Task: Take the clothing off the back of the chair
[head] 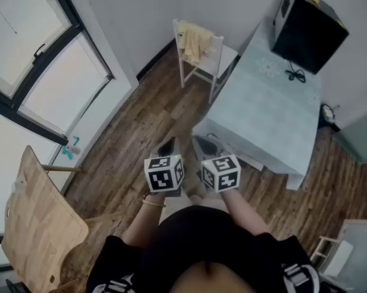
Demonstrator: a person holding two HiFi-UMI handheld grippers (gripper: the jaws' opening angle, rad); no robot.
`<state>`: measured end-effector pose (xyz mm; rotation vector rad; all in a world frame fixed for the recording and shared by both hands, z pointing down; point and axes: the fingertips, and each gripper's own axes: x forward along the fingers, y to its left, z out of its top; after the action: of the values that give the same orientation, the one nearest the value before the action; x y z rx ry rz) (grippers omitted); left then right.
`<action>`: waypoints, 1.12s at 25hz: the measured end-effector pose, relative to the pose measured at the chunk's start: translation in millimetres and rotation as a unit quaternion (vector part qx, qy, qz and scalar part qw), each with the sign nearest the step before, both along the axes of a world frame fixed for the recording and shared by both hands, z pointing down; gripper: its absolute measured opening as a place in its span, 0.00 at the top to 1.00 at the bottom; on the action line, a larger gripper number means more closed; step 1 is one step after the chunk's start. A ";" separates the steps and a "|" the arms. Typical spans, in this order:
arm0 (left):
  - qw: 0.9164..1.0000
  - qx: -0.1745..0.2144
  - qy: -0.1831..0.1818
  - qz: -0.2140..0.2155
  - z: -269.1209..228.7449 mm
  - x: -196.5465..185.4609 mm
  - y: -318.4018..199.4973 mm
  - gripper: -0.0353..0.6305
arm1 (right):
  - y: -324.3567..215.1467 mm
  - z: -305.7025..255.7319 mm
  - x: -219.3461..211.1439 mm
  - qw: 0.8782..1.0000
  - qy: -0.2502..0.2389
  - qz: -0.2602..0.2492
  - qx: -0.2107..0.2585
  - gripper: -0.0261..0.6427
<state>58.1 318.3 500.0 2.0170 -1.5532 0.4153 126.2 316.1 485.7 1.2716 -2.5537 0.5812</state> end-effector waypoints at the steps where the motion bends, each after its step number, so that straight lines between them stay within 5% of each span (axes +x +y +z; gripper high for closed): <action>1: 1.000 0.003 0.001 0.000 -0.7 4.0 2.7 0.94 | 1.3 -1.6 3.1 1.000 0.005 -0.002 0.000 0.94; 9: 1.000 0.016 0.010 -0.024 -6.9 8.2 15.1 0.94 | 13.9 -7.3 15.3 1.000 0.023 -0.013 0.005 0.94; 28: 0.998 0.006 0.022 -0.051 -1.6 -34.6 -9.8 0.94 | -10.1 -4.7 -37.7 0.999 0.015 -0.045 0.007 0.94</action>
<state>23.6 308.5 498.5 1.9339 -1.6266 0.3214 88.5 306.1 480.9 1.1539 -2.5794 0.5242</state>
